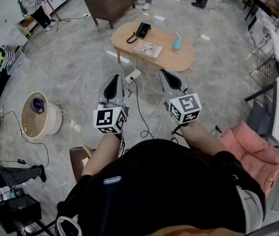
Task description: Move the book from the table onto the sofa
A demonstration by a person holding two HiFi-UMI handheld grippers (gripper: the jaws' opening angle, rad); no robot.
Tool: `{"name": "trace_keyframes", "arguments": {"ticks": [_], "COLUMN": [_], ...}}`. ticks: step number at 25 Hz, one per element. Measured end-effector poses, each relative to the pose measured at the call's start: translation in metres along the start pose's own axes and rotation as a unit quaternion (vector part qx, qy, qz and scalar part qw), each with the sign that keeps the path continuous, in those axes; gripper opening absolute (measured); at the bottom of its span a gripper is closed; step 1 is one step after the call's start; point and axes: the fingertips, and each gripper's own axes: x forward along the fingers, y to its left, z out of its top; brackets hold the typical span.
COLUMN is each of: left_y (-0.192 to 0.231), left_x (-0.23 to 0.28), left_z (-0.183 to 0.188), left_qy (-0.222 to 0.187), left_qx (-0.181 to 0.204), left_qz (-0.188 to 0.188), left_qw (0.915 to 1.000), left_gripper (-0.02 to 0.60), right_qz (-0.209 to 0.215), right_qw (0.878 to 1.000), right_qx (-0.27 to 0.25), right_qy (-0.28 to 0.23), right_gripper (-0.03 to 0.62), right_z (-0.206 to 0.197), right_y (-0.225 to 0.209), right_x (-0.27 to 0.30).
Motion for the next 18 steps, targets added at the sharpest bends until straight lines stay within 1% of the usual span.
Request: {"name": "trace_keyframes", "arguments": {"ticks": [9, 13, 15, 18], "left_y": [0.0009, -0.0005, -0.002, -0.0017], "left_x": [0.0018, 0.0037, 0.0065, 0.0099], "left_z": [-0.0024, -0.0021, -0.0029, -0.0042], "left_qy": [-0.002, -0.006, -0.004, -0.004], "left_qx": [-0.003, -0.009, -0.013, -0.015], "left_qz": [-0.002, -0.014, -0.024, -0.032], "left_qw": [1.0, 0.9998, 0.9996, 0.9994], "left_gripper": [0.0, 0.002, 0.071, 0.078], "right_qz": [-0.01, -0.021, -0.028, -0.033], "right_qw": [1.0, 1.0, 0.999, 0.999], "right_qx": [0.008, 0.01, 0.013, 0.014], "right_qy": [-0.011, -0.015, -0.018, -0.02], "right_gripper": [0.028, 0.029, 0.029, 0.029], "right_z": [0.0038, 0.005, 0.0065, 0.0073], "right_y": [-0.0016, -0.003, -0.0036, -0.0017], "right_x": [-0.0022, -0.0016, -0.001, 0.0015]}}
